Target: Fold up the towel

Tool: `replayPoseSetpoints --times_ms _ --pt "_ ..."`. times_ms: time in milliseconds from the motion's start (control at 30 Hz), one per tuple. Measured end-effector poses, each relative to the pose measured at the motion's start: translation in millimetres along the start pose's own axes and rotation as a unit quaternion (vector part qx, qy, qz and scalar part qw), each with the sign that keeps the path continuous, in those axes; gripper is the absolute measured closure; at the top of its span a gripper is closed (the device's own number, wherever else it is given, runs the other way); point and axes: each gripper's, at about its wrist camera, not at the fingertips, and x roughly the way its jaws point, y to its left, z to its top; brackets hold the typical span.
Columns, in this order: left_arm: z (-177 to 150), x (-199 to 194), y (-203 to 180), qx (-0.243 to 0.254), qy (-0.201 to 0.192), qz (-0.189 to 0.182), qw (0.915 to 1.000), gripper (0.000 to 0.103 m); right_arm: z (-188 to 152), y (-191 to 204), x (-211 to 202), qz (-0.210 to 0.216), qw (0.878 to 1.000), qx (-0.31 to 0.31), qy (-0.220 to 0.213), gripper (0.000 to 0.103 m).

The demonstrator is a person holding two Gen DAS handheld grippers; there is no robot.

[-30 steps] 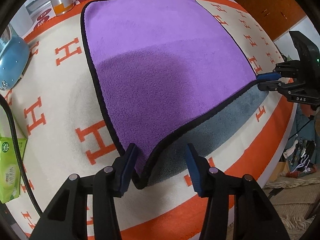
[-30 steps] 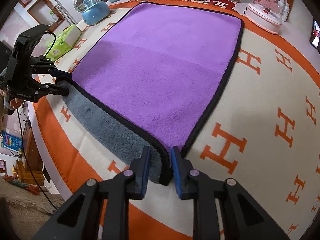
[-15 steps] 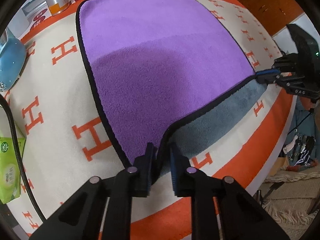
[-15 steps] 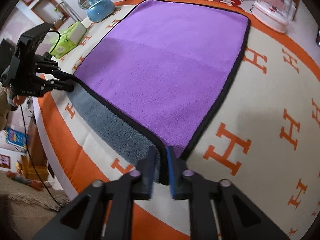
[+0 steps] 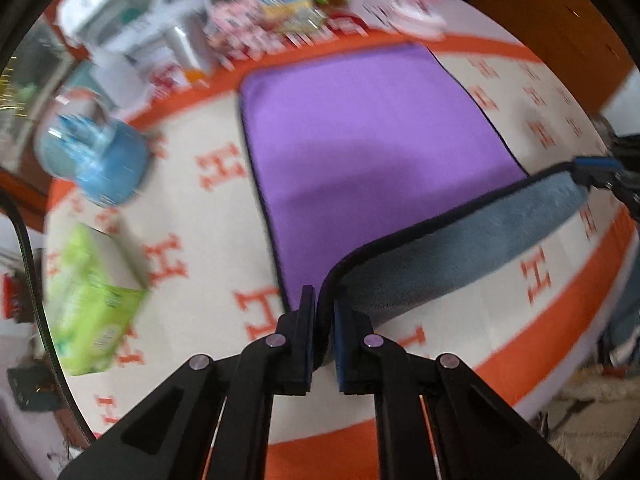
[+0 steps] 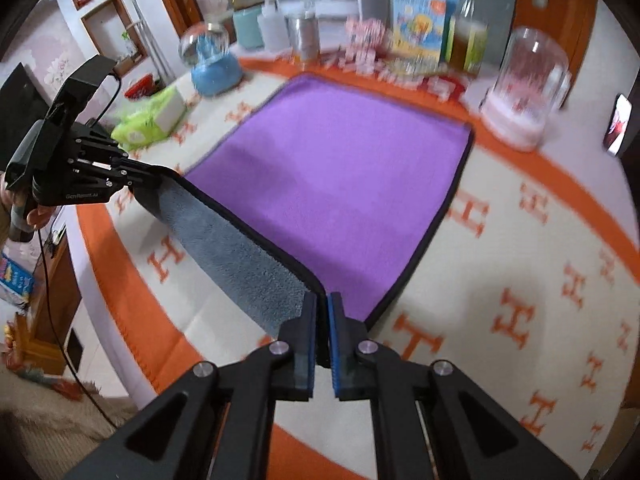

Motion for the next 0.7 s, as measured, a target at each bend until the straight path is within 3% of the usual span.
replayPoseSetpoints --times_ms 167,333,500,700 --pt "31 -25 12 -0.028 -0.038 0.047 0.9978 0.097 33 -7 -20 -0.037 0.998 -0.002 -0.052 0.098" --pt "70 -28 18 -0.043 -0.061 0.088 0.9933 0.097 70 -23 -17 -0.077 0.994 0.018 -0.072 0.098" --pt "112 -5 30 -0.053 -0.07 0.11 0.9901 0.096 103 -43 1 -0.113 0.989 0.043 -0.081 0.098" --pt "151 39 41 -0.066 -0.063 0.111 0.9896 0.096 129 -74 36 -0.146 0.983 0.092 -0.069 0.098"
